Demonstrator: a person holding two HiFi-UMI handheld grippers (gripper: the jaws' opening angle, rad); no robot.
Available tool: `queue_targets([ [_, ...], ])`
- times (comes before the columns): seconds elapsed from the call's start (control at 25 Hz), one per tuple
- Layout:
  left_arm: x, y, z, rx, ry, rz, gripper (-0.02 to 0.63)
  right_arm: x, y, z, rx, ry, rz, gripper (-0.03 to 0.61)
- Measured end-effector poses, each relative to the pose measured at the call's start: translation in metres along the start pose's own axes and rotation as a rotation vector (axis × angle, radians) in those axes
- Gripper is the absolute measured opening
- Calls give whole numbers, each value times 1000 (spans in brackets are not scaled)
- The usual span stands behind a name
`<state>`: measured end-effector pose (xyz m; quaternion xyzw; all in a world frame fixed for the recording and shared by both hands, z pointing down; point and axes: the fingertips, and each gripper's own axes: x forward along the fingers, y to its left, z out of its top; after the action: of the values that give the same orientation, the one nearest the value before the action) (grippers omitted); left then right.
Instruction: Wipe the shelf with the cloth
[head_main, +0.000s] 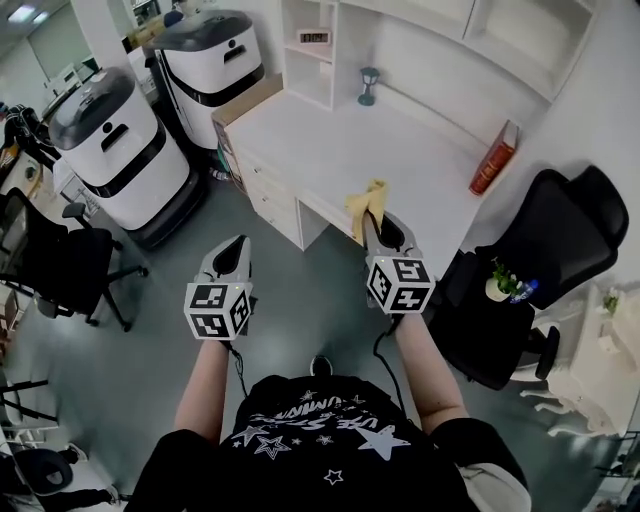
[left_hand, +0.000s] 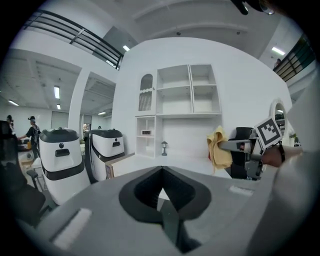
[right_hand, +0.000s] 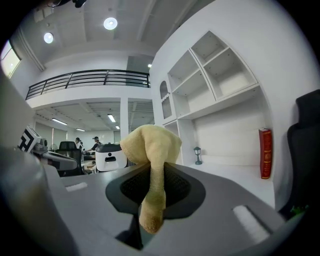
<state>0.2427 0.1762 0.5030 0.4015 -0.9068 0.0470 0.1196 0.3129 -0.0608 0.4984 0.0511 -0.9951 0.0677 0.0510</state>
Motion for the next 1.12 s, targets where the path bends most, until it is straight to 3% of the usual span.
queue_targets([
  [0.16, 44, 1, 12, 10, 20, -27, 0, 31, -24, 4, 23, 14, -31, 81],
  [0.36, 97, 6, 26, 19, 8, -78, 0, 56, -66, 6, 41, 28, -146, 81],
  [0.52, 145, 25, 43, 18, -21, -97, 0, 88, -92, 11, 0, 35, -195, 81],
  [1.12, 387, 119, 142, 93, -37, -302, 0, 290, -128, 84, -32, -3, -316, 81],
])
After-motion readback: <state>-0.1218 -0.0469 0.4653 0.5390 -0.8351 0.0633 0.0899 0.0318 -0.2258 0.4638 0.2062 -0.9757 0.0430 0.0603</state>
